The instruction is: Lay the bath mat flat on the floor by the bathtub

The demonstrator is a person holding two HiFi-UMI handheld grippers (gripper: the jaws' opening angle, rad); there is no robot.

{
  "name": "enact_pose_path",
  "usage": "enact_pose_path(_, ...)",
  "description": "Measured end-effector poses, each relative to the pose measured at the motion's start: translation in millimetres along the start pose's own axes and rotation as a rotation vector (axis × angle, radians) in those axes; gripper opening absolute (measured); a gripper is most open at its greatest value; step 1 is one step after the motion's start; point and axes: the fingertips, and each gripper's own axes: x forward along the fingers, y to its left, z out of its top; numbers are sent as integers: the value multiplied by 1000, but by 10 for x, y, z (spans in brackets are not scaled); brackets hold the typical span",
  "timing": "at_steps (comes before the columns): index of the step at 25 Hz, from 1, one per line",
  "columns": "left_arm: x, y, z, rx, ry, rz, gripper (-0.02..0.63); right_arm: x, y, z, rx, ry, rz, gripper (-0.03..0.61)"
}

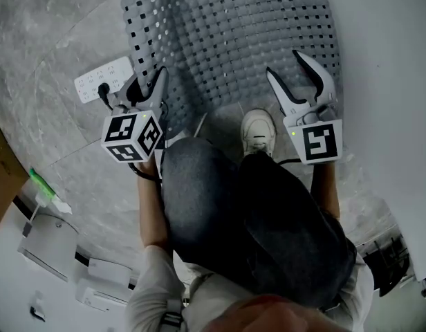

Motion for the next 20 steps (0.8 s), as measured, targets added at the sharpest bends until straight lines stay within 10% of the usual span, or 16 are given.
enact_pose_path(20, -388, -244, 275, 44, -91, -112, 172, 173, 345, 173, 20, -56, 106, 241)
